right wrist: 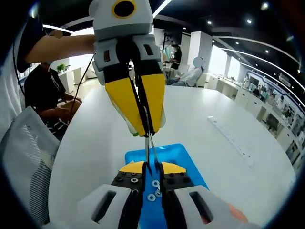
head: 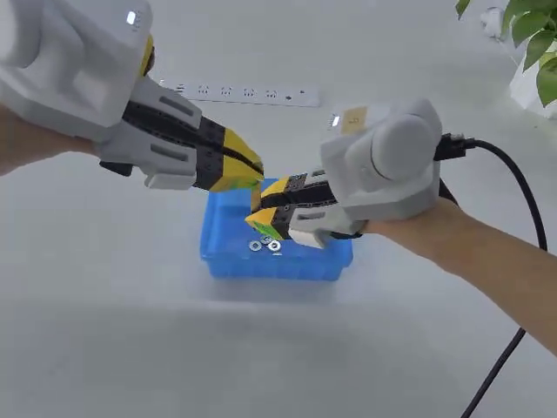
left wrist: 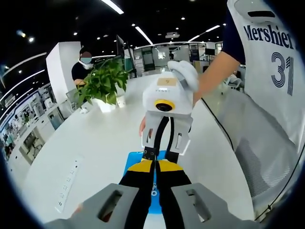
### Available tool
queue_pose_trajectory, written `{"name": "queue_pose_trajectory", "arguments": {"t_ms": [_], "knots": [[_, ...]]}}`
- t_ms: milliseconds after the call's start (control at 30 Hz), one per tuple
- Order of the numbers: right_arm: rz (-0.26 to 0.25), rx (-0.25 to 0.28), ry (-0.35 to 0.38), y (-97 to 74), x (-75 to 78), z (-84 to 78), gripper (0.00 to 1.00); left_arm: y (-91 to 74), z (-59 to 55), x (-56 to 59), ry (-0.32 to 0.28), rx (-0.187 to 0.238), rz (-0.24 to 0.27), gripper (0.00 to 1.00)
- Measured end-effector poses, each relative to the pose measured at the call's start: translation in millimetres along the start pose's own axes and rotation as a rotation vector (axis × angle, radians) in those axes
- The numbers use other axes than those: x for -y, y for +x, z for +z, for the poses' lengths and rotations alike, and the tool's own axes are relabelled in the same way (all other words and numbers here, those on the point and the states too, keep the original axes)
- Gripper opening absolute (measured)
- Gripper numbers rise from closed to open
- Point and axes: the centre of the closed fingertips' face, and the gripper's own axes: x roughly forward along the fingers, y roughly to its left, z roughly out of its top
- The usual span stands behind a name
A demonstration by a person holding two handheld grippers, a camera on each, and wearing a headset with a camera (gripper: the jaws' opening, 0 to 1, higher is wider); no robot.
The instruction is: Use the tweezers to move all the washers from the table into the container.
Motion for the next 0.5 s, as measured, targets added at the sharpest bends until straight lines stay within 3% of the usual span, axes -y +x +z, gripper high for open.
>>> {"name": "queue_pose_trajectory", "arguments": {"t_ms": [267,333,500], "knots": [[-0.042,0.004,-0.045,-26.7,-7.2,12.3,0.12,-13.9,19.9,15.1,0.037,0.003,0.026,0.05],[-0.048,0.003,-0.058,-33.1,-11.3,14.7,0.10,-17.7,19.1,18.5,0.043,-0.010,0.032,0.05],[-0.043,-0.004,-0.087,-44.0,-24.2,19.2,0.09,-25.2,22.2,27.0,0.037,0.002,0.042,0.05]]}}
